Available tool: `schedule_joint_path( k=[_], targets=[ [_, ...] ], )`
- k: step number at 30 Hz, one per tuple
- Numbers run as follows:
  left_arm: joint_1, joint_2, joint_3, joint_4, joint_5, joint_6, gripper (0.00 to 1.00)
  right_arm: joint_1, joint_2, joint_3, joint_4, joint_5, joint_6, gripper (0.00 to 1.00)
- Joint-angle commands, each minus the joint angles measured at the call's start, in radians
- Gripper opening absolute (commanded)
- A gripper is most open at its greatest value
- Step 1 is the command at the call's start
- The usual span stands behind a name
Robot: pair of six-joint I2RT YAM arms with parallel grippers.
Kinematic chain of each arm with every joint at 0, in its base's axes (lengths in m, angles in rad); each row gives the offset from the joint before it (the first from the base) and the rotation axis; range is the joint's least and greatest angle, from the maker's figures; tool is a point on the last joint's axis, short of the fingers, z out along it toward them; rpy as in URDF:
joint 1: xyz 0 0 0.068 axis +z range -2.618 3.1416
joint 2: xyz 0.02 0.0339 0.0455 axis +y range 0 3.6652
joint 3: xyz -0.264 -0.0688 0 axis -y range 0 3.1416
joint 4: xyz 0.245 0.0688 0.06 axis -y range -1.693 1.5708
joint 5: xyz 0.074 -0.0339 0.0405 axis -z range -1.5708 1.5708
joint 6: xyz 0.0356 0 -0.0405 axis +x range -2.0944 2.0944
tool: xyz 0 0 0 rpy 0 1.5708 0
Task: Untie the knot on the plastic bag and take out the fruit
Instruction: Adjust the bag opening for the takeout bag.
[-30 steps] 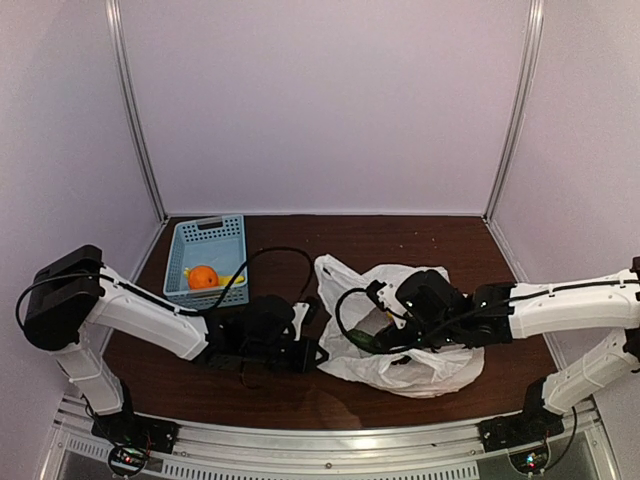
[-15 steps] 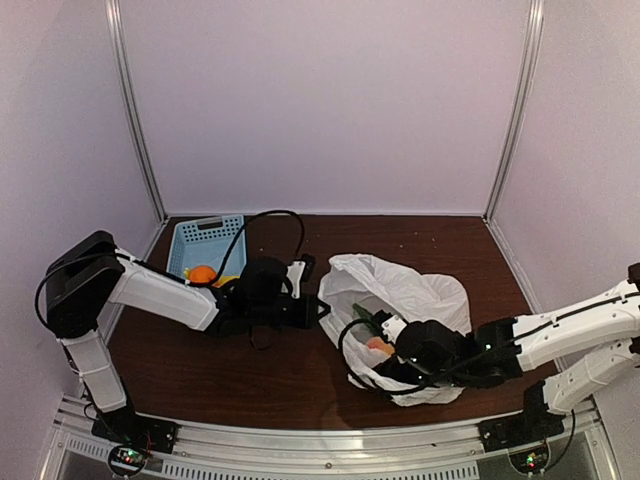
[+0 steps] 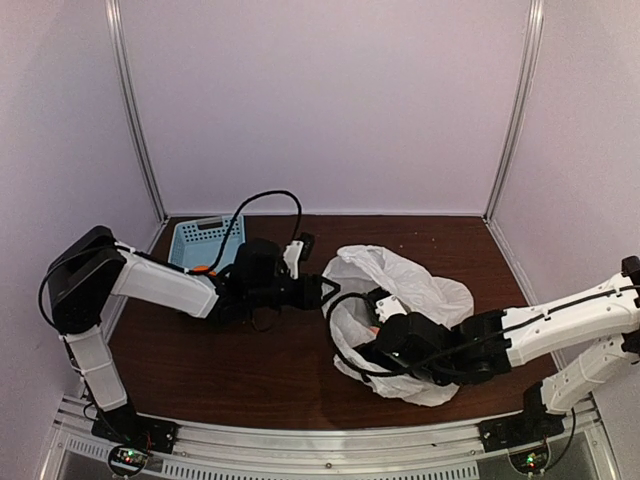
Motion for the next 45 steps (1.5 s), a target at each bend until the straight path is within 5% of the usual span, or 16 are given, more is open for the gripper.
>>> schedule_joint_path(
  k=[1, 3, 6, 16, 28, 30, 36, 39, 45],
  targets=[
    [-0.011, -0.086, -0.095, 0.046, 0.071, -0.094, 0.72, 0.007, -0.049, 0.028, -0.083, 0.123, 0.004, 0.92],
    [-0.039, -0.131, -0.135, 0.027, 0.072, -0.144, 0.88, 0.004, -0.033, 0.027, -0.076, 0.136, 0.012, 0.93],
    [-0.083, -0.195, -0.170, -0.021, 0.053, -0.193, 0.97, 0.005, 0.012, 0.043, -0.070, 0.145, 0.034, 0.92],
    [-0.164, -0.356, -0.333, -0.047, -0.004, -0.436, 0.97, 0.005, 0.084, 0.066, 0.004, 0.151, 0.041, 0.92],
    [-0.226, -0.215, -0.297, 0.066, 0.016, -0.489, 0.96, 0.005, 0.073, 0.057, 0.024, 0.165, 0.053, 0.91],
    [-0.229, -0.184, -0.296, 0.098, 0.035, -0.489, 0.87, 0.004, 0.064, 0.061, 0.012, 0.184, 0.059, 0.91],
    [-0.241, -0.105, -0.275, 0.159, 0.075, -0.471, 0.26, -0.024, 0.061, 0.094, -0.063, 0.194, 0.081, 0.91],
    [-0.250, -0.090, -0.255, 0.100, 0.074, -0.403, 0.05, -0.055, 0.057, 0.113, -0.094, 0.177, 0.085, 0.92],
    [-0.259, -0.084, -0.206, -0.047, 0.047, -0.201, 0.00, -0.142, 0.072, 0.148, -0.141, 0.127, 0.058, 0.92]
  ],
)
